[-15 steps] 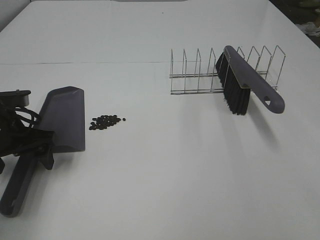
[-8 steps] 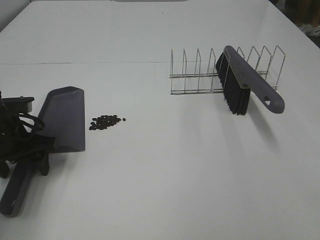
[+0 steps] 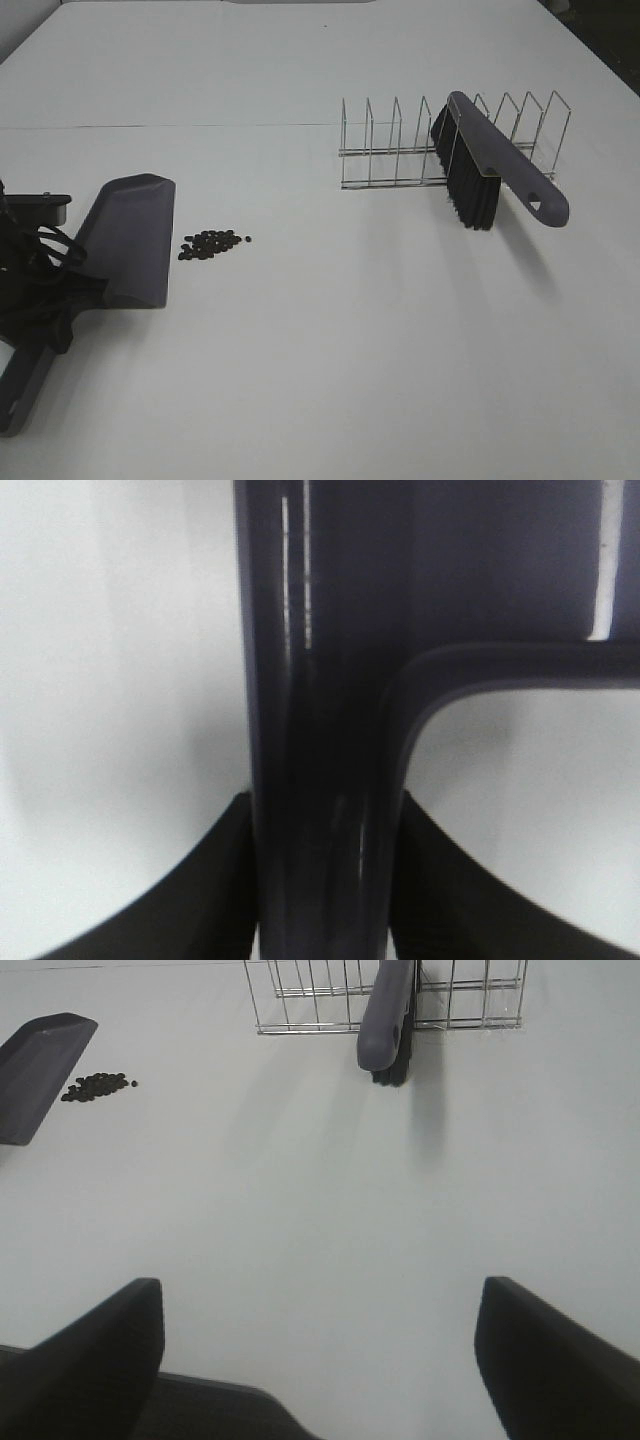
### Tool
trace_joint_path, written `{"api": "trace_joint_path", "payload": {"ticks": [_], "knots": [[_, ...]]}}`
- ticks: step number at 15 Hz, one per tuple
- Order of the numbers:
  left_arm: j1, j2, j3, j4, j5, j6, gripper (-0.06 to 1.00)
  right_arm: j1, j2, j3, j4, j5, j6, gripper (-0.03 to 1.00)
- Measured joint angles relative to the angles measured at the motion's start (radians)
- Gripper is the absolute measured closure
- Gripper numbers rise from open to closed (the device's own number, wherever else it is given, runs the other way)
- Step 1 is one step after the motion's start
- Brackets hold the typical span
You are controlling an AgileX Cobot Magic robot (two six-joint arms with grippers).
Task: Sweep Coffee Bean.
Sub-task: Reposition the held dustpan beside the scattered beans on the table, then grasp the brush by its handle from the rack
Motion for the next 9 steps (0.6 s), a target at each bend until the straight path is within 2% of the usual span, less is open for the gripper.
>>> {"api": "trace_joint_path", "payload": {"ticks": [4,8,9], "knots": [[0.0,-0.076,0.023,0.025,0.046,0.0,0.61,0.0,0.053,-0.037,-0.037,-0.043,0.0,0.18],[0.0,-0.188,0.023,0.078,0.113,0.0,0.61,0.0,0.25,-0.08,-0.038,-0.117,0.0,0.18],[0.004,-0.234,0.024,0.113,0.164,-0.001,0.61,0.0,0.392,-0.124,-0.038,-0.128,0.0,0.18]]}}
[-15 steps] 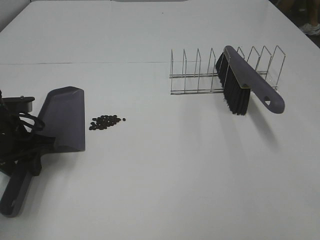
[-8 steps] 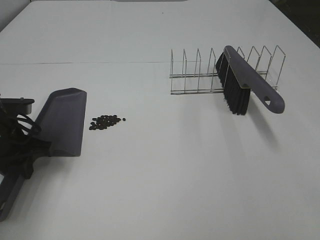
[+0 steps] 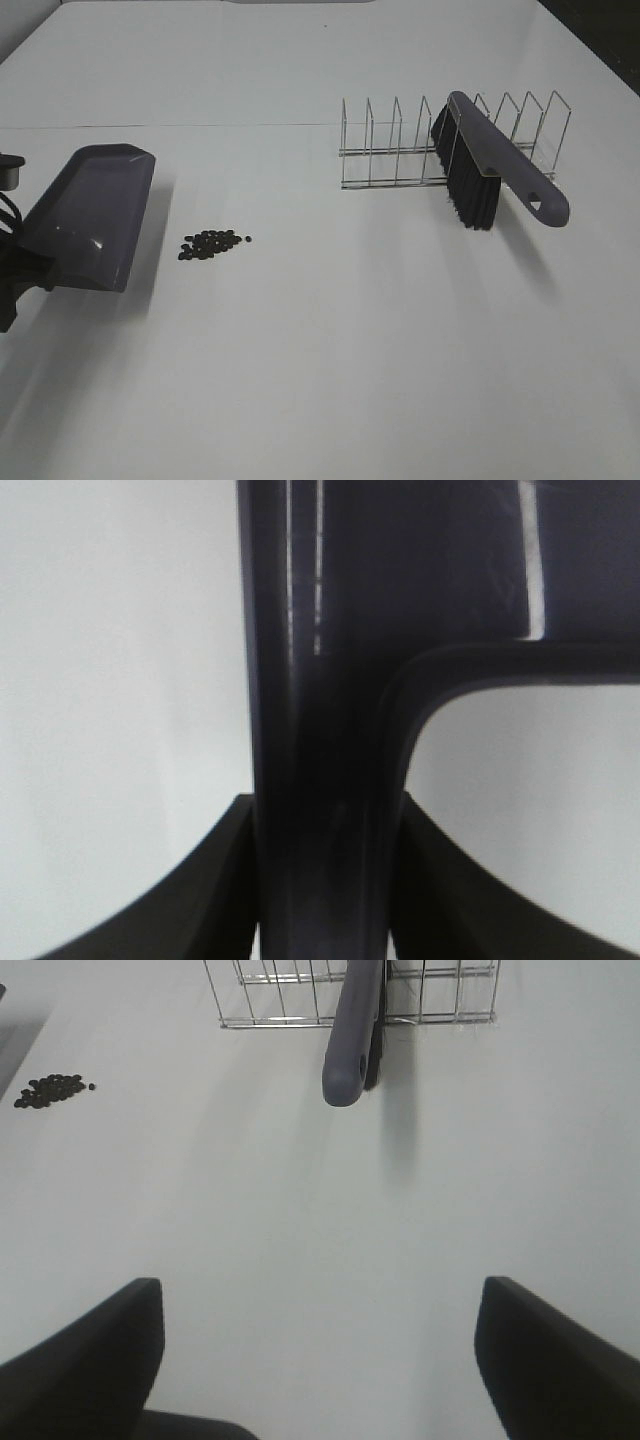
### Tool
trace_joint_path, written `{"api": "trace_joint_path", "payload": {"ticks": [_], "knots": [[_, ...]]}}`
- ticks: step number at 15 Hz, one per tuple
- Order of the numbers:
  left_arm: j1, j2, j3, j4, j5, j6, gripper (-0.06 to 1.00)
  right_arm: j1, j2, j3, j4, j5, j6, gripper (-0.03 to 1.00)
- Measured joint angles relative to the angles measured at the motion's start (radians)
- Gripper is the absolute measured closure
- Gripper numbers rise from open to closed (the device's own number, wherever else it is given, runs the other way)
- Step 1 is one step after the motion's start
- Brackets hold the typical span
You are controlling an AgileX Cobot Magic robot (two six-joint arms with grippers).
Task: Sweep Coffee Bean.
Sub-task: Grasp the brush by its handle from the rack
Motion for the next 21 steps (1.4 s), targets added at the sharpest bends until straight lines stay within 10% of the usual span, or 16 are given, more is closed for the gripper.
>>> {"api": "trace_joint_path", "payload": {"ticks": [21], "knots": [[0.001,-0.047,0.0,0.008,0.027,-0.019,0.61,0.0,1.234,-1.035,0.0,0.247,-0.007,0.2]]}}
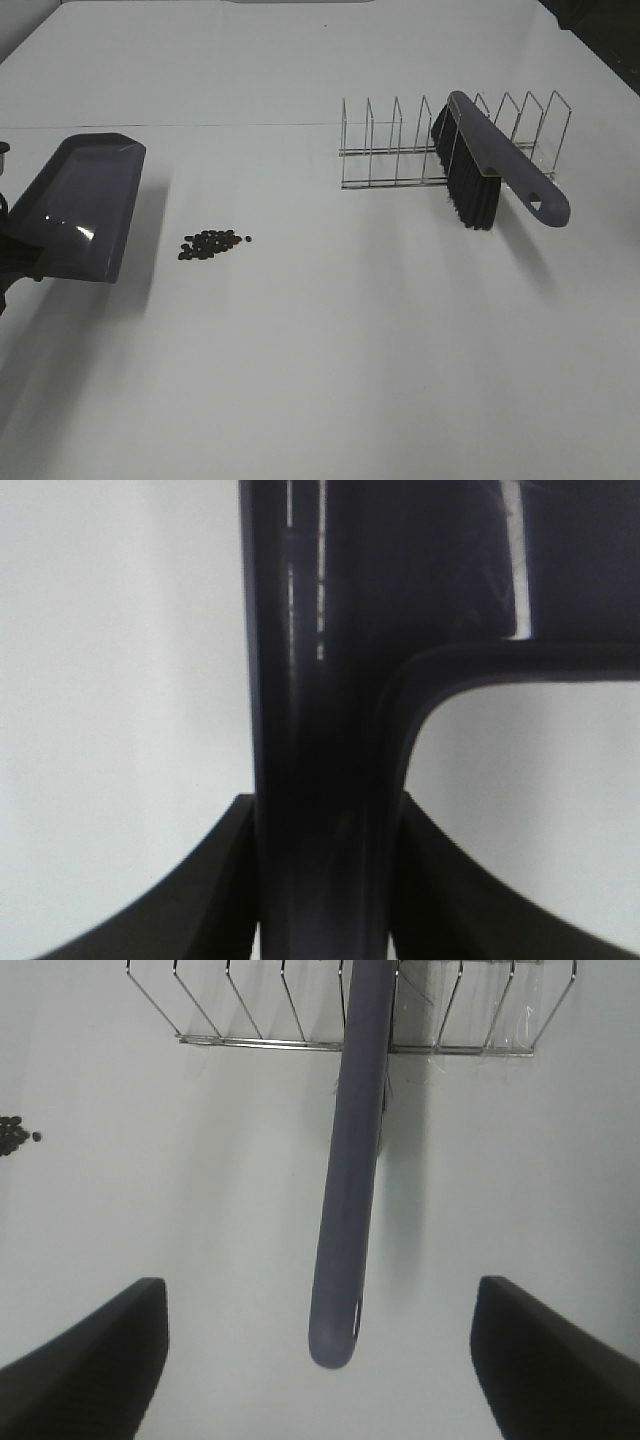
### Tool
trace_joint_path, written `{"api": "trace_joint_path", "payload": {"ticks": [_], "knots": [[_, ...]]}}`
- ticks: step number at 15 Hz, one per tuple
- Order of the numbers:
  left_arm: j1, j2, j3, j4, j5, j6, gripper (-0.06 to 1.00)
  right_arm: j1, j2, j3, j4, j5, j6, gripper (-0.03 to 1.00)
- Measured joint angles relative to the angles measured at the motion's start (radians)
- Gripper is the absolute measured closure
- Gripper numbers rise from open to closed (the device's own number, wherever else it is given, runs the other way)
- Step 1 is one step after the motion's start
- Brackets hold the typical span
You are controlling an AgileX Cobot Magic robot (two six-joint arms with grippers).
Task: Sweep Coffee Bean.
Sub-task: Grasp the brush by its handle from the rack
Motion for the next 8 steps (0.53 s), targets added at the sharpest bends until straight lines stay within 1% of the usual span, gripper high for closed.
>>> {"api": "trace_joint_path", "payload": {"ticks": [4,7,8], "knots": [[0.0,0.0,0.0,-0.013,-0.001,0.0,0.61,0.0,0.192,-0.144,-0.001,-0.001,-0.029,0.2],[0.0,0.0,0.0,-0.016,-0.001,-0.001,0.61,0.0,0.279,-0.174,-0.001,-0.004,-0.058,0.2],[0.0,0.0,0.0,-0.022,-0.001,-0.002,0.61,0.0,0.336,-0.174,0.001,-0.037,-0.071,0.2]]}}
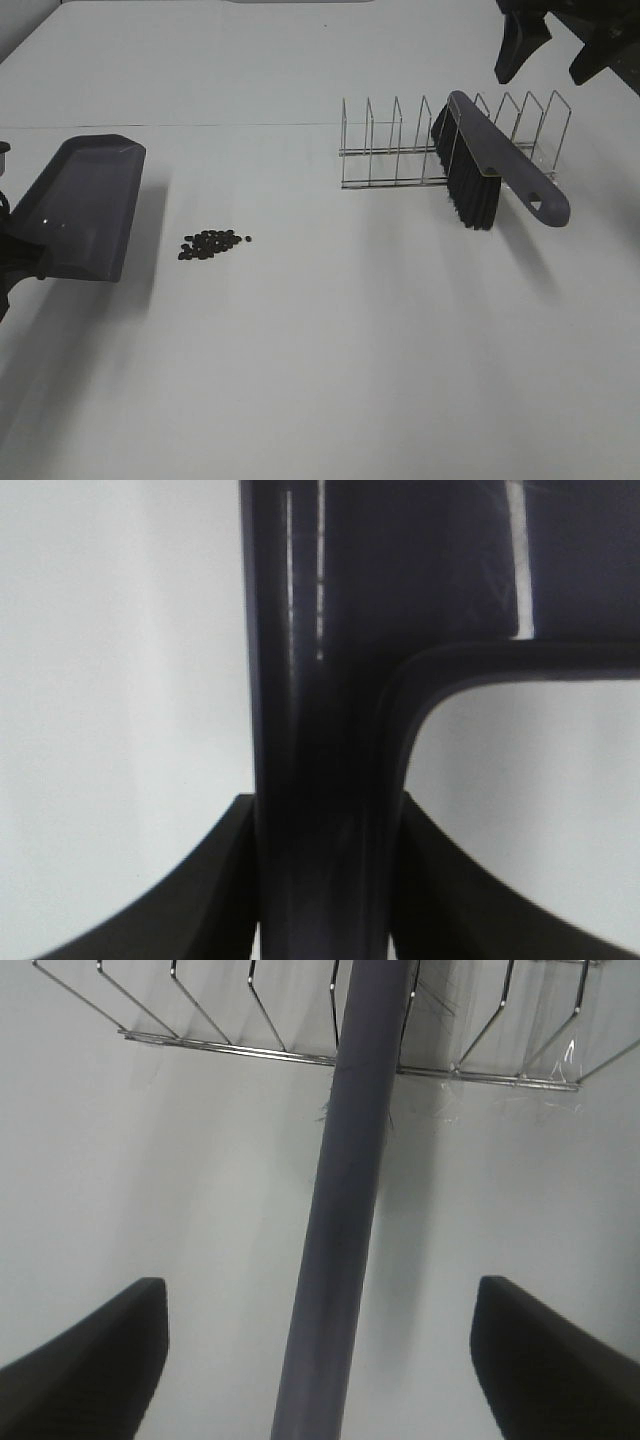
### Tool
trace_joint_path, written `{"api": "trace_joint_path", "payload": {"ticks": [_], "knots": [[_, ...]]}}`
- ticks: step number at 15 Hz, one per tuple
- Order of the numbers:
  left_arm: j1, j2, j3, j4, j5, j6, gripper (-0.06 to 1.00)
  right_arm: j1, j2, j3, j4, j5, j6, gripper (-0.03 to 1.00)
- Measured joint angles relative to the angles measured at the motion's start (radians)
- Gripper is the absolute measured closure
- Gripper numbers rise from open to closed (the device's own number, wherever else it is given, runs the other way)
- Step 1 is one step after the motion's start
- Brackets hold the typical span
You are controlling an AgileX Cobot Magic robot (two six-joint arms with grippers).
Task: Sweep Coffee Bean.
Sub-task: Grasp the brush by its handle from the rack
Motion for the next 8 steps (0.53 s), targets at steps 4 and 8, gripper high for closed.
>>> {"api": "trace_joint_path", "payload": {"ticks": [4,8], "knots": [[0.0,0.0,0.0,-0.03,0.0,0.0,0.61,0.002,0.079,0.0,0.052,-0.091,-0.029,0.2],[0.0,0.0,0.0,-0.056,0.0,0.0,0.61,0.028,0.165,-0.021,0.011,-0.16,-0.017,0.21]]}}
